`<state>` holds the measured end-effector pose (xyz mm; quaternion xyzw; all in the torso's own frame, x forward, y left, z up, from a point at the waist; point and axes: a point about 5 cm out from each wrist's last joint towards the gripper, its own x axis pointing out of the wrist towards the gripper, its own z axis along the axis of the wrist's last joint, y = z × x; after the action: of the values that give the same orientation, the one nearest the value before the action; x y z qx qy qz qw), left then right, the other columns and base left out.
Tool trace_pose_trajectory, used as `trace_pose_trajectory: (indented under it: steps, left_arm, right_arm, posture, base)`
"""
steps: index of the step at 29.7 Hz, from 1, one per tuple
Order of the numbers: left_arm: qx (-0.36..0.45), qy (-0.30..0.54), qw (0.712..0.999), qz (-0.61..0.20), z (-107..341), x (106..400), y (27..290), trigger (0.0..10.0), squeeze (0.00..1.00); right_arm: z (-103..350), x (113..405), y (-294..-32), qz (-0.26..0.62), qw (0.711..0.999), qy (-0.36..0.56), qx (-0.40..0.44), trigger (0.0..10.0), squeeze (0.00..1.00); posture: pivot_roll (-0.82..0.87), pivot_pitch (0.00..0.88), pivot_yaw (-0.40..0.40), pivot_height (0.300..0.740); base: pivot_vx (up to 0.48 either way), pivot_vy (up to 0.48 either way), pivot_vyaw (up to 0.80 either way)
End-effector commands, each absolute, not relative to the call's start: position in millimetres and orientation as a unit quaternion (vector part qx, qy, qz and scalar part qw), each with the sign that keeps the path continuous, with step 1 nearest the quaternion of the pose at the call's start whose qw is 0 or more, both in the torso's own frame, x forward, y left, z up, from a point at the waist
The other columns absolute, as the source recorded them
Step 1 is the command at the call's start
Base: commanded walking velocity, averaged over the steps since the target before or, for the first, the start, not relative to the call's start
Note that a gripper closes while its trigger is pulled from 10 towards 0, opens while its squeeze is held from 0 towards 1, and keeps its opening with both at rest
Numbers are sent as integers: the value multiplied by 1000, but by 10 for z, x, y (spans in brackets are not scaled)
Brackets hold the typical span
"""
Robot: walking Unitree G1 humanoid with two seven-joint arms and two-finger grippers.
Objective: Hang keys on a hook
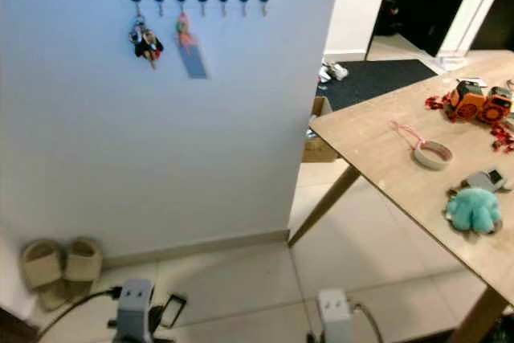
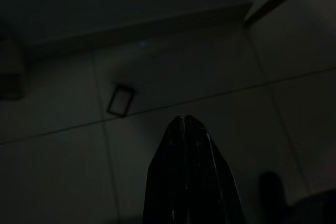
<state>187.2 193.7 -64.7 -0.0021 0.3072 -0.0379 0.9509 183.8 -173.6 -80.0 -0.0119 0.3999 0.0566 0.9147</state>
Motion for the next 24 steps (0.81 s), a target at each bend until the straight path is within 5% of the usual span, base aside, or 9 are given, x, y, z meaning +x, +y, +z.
trace_pose_trajectory:
  steps: [1, 24]
  left_arm:
    - [1, 309, 951, -34, -652, 1859, 1961, 10000, 0]
    - [2, 302, 953, -21, -654, 1855, 1936, 10000, 0]
  right_arm:
    - [-827, 1795, -1691, 57, 911, 408, -5, 10000, 0]
    - [-806, 1828, -1694, 65, 915, 399, -9, 10000, 0]
  posture:
    - [78, 33, -21, 740]
    - [68, 42, -35, 740]
  base:
    - [0, 0, 0]
    - [0, 0, 0]
